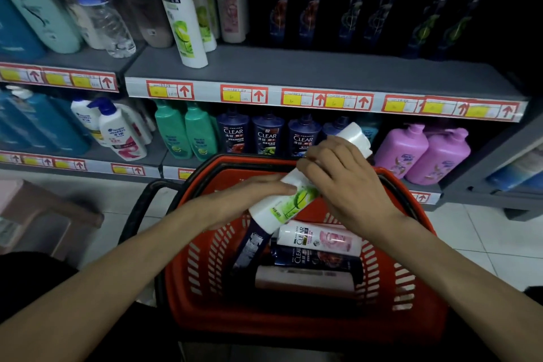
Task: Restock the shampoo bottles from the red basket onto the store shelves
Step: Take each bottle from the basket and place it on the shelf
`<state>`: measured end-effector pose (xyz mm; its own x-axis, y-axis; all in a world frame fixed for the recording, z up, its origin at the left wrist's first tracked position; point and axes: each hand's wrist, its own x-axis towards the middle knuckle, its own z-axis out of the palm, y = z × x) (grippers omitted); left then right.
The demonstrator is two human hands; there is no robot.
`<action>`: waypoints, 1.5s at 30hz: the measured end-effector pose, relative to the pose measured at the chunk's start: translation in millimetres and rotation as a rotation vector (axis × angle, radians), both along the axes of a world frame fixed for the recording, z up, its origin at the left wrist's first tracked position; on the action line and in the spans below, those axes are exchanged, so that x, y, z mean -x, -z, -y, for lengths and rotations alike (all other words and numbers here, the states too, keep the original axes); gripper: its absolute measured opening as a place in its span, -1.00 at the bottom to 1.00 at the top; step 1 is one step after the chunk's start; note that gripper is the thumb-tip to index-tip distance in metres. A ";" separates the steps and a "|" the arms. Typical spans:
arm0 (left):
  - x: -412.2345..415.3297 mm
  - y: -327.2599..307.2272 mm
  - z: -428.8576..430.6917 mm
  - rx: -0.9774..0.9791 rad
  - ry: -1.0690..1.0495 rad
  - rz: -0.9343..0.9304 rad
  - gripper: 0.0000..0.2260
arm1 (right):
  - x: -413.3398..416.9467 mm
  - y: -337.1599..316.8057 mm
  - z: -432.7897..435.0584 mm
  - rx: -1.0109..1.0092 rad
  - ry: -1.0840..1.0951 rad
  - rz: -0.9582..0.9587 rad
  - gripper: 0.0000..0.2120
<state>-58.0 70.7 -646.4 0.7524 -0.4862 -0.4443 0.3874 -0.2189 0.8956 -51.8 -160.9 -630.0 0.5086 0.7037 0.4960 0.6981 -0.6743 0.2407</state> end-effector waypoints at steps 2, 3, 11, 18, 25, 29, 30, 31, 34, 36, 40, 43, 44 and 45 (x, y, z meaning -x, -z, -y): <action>7.1 -8.2 4.0 0.055 -0.098 0.043 -0.57 | -2.3 -1.6 -1.3 -0.059 0.057 0.015 -0.59; 12.4 -13.4 7.6 0.081 -0.149 0.058 -0.58 | -3.5 -3.0 -3.4 -0.084 0.092 0.012 -0.56; 21.9 -19.0 25.7 -0.042 -0.434 0.336 -0.50 | -3.7 -19.8 -7.8 -0.347 0.442 -0.040 -0.30; 13.0 -21.7 15.7 -0.117 -0.633 0.524 -0.44 | -10.7 -23.2 1.4 -0.610 0.473 -0.419 -0.14; 7.9 -43.9 6.4 0.214 -0.706 0.232 -0.46 | -12.5 -33.9 -28.5 -1.013 0.320 -1.117 -0.61; 3.9 -57.4 -2.5 0.318 -0.740 0.143 -0.47 | -10.5 -41.1 -53.5 -0.967 0.234 -1.213 -0.66; 3.3 -60.6 -5.2 0.359 -0.739 0.117 -0.49 | -9.6 -45.1 -59.5 -0.978 0.218 -1.267 -0.67; 2.3 -62.1 -8.7 0.402 -0.731 0.099 -0.51 | -8.8 -49.4 -65.4 -0.988 0.204 -1.315 -0.67; 0.1 -69.2 -19.5 0.501 -0.722 0.067 -0.52 | -7.3 -62.2 -82.9 -1.070 0.131 -1.464 -0.70; -1.7 -74.3 -27.6 0.557 -0.741 0.049 -0.52 | -9.8 -70.1 -97.1 -1.165 0.052 -1.539 -0.64; -1.6 -86.6 -44.0 0.629 -0.792 0.073 -0.58 | -19.4 -86.0 -126.3 -1.231 -0.080 -1.648 -0.57; -7.9 -92.4 -62.2 0.603 -0.811 0.083 -0.63 | -27.5 -101.4 -143.2 -1.151 -0.107 -1.638 -0.64; -12.5 -92.4 -68.8 0.549 -0.824 0.102 -0.60 | -30.2 -105.9 -148.4 -1.125 -0.097 -1.604 -0.65; -17.2 -93.7 -75.3 0.466 -0.841 0.139 -0.58 | -33.2 -109.0 -153.9 -1.111 -0.085 -1.562 -0.66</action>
